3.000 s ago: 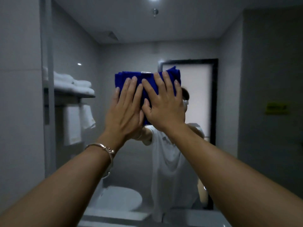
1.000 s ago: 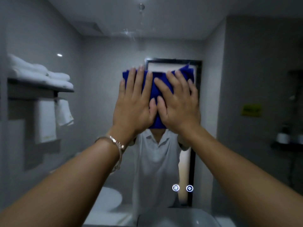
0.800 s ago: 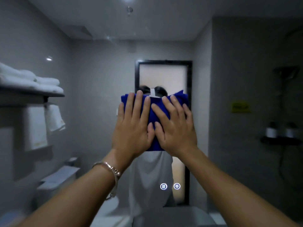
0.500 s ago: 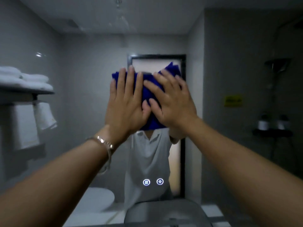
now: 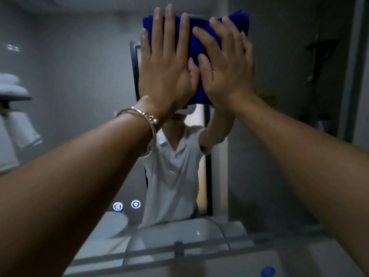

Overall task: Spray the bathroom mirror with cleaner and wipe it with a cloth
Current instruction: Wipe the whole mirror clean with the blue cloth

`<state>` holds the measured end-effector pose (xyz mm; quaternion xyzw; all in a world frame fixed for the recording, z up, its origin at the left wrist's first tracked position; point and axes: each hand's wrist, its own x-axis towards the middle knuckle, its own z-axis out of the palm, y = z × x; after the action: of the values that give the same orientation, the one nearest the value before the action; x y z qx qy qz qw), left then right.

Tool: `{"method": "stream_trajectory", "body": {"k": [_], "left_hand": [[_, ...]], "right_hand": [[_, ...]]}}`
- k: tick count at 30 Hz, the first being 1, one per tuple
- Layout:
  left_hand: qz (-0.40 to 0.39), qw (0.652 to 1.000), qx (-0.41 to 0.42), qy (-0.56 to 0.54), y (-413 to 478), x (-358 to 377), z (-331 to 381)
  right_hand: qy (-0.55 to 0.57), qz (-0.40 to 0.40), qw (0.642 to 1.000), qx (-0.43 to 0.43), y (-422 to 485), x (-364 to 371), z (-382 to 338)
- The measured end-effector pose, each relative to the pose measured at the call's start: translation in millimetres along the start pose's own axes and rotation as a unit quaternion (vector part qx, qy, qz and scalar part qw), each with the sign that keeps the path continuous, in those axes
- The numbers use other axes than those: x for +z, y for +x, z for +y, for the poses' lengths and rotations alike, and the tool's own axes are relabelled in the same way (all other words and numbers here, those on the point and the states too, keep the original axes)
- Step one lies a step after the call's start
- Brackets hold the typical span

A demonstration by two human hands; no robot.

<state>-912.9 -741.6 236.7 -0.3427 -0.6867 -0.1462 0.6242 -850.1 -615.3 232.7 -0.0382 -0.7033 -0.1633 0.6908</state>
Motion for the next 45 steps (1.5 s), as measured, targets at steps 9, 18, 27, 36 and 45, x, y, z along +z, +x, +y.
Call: {"method": "stream_trajectory", "body": {"k": [9,18,27,36,45], "left_hand": [[-0.02,1.0,-0.001,-0.009,-63.8,16.6,48.7],[-0.027,0.998,0.038,-0.051,-141.7,27.5,65.5],[-0.052,0.996,0.05,-0.056,-216.1,39.8,65.2],[-0.089,0.993,0.056,-0.051,-300.6,47.6,62.3],[-0.09,0.993,0.037,-0.063,-307.2,47.8,65.1]], "right_hand": [[-0.012,0.007,1.0,-0.014,-79.8,-5.6,21.2],[0.005,-0.05,0.999,0.007,-165.6,-13.4,4.2],[0.008,-0.09,0.996,-0.008,-240.1,-14.7,-18.6],[0.018,-0.11,0.993,-0.04,-313.1,-16.4,-43.5],[0.015,-0.105,0.994,-0.02,-320.3,-16.0,-49.6]]}}
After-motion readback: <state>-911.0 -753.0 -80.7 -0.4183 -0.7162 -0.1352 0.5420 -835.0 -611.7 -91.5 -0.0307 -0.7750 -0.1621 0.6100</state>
